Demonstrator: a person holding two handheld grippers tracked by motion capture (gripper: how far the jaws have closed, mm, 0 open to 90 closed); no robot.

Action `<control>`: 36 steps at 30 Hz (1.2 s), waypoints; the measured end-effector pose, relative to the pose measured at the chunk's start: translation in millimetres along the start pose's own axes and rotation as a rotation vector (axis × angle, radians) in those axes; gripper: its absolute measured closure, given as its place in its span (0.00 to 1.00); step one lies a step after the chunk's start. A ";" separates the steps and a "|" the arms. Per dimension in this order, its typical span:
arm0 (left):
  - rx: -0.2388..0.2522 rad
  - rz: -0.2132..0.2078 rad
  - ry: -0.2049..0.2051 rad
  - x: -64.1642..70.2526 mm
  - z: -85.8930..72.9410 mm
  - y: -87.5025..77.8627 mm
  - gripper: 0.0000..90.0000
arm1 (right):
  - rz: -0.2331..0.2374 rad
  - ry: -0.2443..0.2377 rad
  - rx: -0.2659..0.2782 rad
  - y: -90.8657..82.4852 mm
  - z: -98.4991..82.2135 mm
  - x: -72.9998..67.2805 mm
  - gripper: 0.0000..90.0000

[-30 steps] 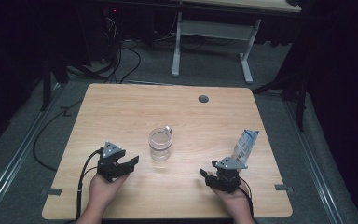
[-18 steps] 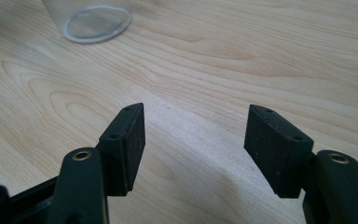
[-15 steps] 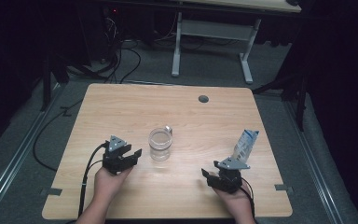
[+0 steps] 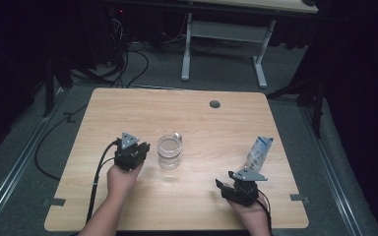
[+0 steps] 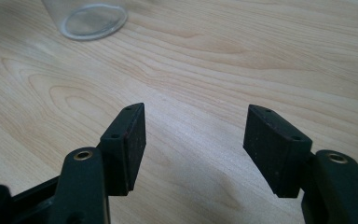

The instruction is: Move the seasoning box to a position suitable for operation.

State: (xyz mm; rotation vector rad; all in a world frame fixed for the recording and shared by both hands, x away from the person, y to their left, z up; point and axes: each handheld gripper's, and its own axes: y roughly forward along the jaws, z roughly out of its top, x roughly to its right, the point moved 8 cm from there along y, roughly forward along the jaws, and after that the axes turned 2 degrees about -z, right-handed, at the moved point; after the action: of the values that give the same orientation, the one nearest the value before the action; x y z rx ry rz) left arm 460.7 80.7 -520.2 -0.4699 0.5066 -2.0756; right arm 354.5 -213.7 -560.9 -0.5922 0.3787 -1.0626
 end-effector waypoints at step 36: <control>0.053 -0.090 0.001 36.1 -5.4 -0.6 1.00 | 0.003 -0.027 -0.002 3.9 2.4 -7.6 0.43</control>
State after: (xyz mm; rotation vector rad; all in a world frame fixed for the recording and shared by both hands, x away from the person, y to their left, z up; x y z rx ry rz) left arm 439.3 51.1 -519.6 -0.4677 0.4368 -2.1699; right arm 355.2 -204.9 -561.4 -0.6069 0.3563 -1.0505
